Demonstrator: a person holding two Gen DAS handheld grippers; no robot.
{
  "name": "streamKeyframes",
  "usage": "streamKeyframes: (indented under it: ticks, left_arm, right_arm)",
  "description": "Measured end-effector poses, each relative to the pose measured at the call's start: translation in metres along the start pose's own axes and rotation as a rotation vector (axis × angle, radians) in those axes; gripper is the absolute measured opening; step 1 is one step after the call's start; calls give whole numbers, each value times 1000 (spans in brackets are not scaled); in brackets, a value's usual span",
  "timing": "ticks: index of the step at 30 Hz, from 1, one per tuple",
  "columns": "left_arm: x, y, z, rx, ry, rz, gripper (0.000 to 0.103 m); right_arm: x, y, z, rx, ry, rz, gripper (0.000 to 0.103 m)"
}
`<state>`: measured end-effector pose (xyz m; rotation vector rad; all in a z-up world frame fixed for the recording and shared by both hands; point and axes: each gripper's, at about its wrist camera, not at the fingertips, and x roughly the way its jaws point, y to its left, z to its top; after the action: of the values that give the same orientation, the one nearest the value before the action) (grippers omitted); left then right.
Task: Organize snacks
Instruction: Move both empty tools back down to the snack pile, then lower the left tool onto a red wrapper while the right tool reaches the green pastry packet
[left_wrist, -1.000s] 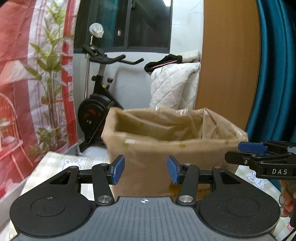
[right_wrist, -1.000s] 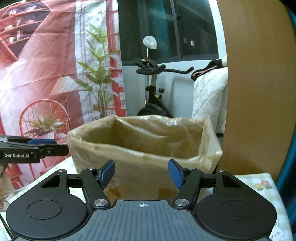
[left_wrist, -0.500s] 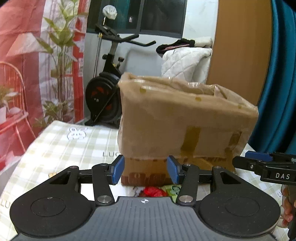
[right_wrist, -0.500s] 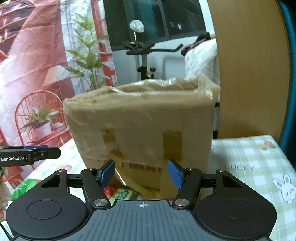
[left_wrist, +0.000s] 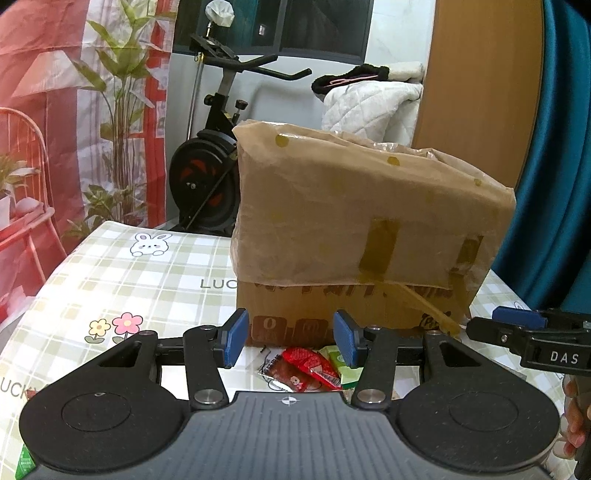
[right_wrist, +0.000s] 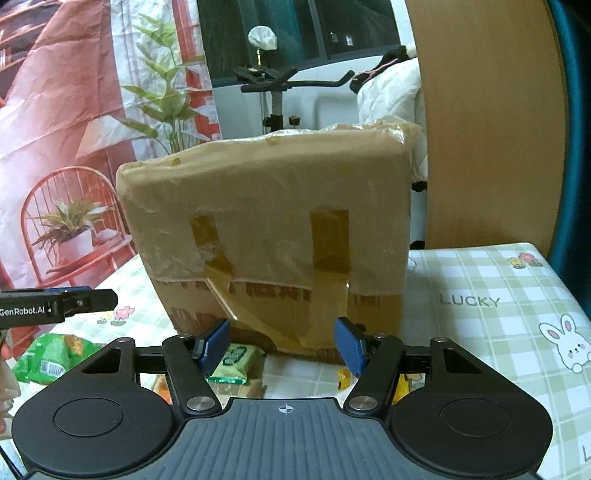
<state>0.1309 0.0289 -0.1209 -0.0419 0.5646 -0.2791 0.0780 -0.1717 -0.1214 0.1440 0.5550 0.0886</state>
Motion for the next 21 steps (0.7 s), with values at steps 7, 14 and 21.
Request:
streamKeyframes:
  ticks: [7, 14, 21]
  left_arm:
    - [-2, 6, -1, -16, -1, 1, 53]
    - [8, 7, -11, -38, 45, -16, 53]
    - [23, 14, -24, -63, 100, -43, 51]
  right_arm:
    - [-3, -20, -11, 47, 14, -38, 59]
    - [4, -21, -19, 39, 48, -39, 58]
    - [29, -5, -18, 12, 104, 16, 53]
